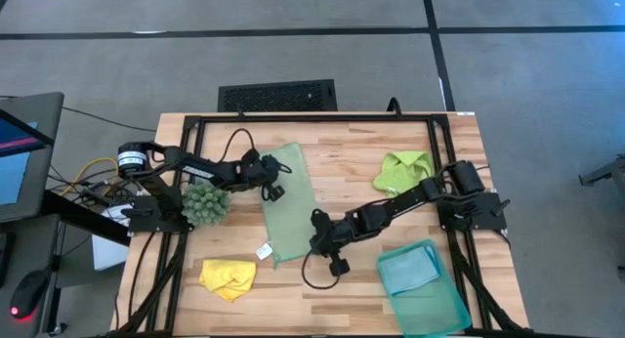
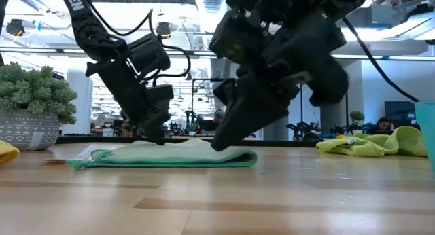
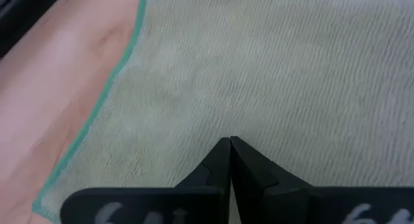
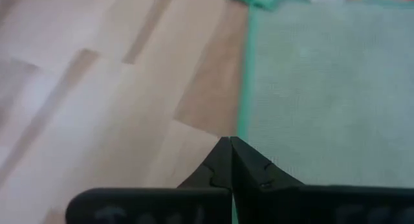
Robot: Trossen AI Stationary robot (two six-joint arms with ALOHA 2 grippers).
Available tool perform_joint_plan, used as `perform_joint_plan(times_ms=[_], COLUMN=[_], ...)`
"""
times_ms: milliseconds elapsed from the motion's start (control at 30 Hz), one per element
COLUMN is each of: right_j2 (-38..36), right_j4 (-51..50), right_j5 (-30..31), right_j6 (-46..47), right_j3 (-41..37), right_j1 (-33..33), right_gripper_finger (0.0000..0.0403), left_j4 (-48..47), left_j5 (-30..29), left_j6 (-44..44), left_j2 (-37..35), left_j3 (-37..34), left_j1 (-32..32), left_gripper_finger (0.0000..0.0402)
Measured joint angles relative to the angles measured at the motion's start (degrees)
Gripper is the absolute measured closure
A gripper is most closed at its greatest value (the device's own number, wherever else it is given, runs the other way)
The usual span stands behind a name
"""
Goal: Fold microfiber towels
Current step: Fold the green microfiber cloth
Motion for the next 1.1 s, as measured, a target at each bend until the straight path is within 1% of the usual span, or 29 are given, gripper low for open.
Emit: perform_joint_plan(times_ms=[67, 133, 233, 367, 433, 533, 600, 667, 800, 967, 1033, 1100], right_j2=[-0.06, -1.09, -2.22, -5.0, -5.81, -5.81, -5.14, -4.22, -4.45, -5.87, -6.05, -6.08], right_j4=[-0.15, -3.16, -3.92, 0.23, 0.25, 0.84, 2.18, 2.67, 0.92, -1.67, -1.64, -1.52], right_j5=[2.34, 4.26, 5.66, 5.97, 5.18, 1.6, -0.61, -1.16, -1.88, -1.89, -3.15, -3.17], right_j6=[0.86, 1.0, 1.02, 1.08, 1.02, 0.21, -0.29, -0.48, -1.37, -2.98, -4.38, -5.31], right_j3=[0.01, -0.02, -0.23, -4.38, -6.76, -9.1, -9.33, -9.53, -9.36, -9.5, -9.5, -9.5], right_j1=[-0.09, -0.1, -0.03, -0.27, -0.91, -1.84, -2.03, -1.91, -1.63, -0.77, -0.27, 0.4], right_gripper_finger=[0.0386, 0.0385, 0.0383, 0.0385, 0.0386, 0.0384, 0.038, 0.0377, 0.0378, 0.0382, 0.0381, 0.0381], left_j4=[0.1, -0.46, -1.64, -1.32, 1.49, 9.12, 12.44, 16.27, 17.39, 16.8, 15.71, 13.48], left_j5=[0.0, 0.01, 0.11, 0.14, 1.34, 7.3, 7.86, 7.81, 7.22, 6.88, 6.52, 6.34], left_j6=[0.03, 0.03, 0.01, -0.19, -1.1, -0.98, -0.83, -0.78, -0.79, -1.87, -1.89, -1.84], left_j2=[-0.04, -0.04, -0.04, -0.04, -0.04, 1.7, 3.47, 6.27, 10.48, 11.53, 11.33, 11.13], left_j3=[0.34, 0.52, 1.49, 2.75, 3.07, 3.13, 3.05, 3.2, 3.54, 4.49, 5.41, 7.0], left_j1=[-0.11, -0.38, -0.81, -1.54, -1.85, -1.88, -1.91, -1.77, -0.62, 0.52, 0.13, -0.68], left_gripper_finger=[0.0402, 0.0401, 0.0401, 0.0401, 0.0402, 0.0401, 0.0401, 0.0402, 0.0402, 0.0402, 0.0402, 0.0401])
